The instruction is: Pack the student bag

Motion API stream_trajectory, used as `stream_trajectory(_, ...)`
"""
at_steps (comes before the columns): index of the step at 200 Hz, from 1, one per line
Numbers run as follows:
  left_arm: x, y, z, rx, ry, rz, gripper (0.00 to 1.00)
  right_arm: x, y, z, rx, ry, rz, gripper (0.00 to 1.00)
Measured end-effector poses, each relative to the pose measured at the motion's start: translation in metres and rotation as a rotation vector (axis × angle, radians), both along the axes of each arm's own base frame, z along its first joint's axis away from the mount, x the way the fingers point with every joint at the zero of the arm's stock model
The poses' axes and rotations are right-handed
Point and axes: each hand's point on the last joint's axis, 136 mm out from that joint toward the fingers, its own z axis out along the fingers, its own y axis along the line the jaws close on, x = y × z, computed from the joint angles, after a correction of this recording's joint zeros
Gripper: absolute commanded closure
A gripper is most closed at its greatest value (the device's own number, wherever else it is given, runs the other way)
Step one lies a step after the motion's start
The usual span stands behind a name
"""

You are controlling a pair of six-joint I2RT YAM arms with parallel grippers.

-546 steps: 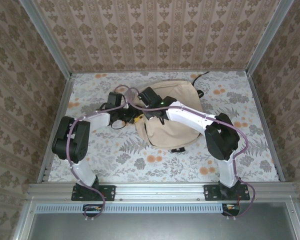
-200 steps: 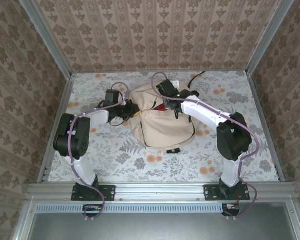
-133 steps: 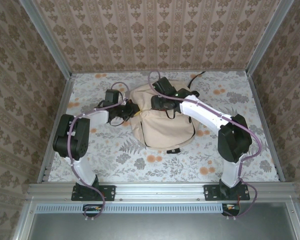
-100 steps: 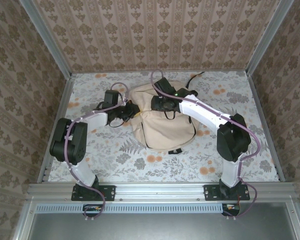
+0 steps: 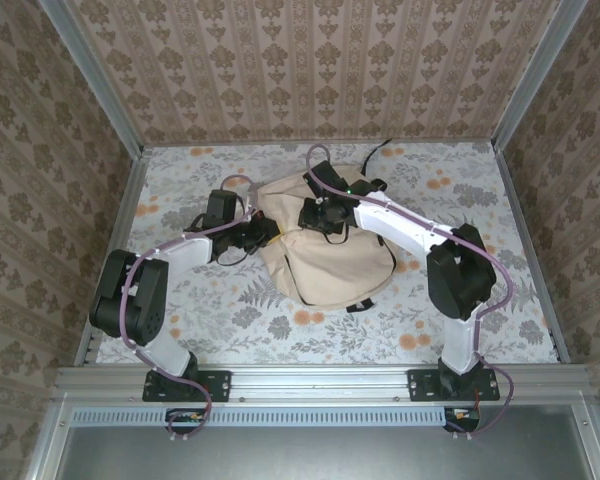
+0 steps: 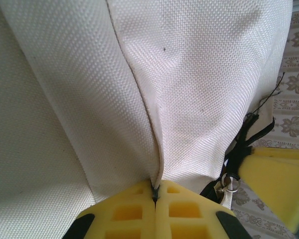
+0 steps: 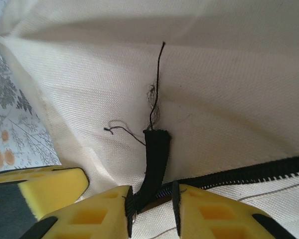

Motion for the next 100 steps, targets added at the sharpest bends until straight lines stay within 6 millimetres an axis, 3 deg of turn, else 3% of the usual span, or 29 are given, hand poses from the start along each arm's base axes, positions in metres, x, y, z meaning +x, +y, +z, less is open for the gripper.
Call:
stream_trajectory(29, 0.000, 0.000, 0.000, 0.002, -0.001, -0.001, 1.00, 0.000, 0.006, -0.011, 0.016, 0.028, 0.003, 0.81)
stream_trajectory(100, -0.002, 0.001, -0.004, 0.025, -0.001, 0.001, 1.00, 0.001, 0.001, -0.010, -0.050, -0.006, 0.011, 0.92)
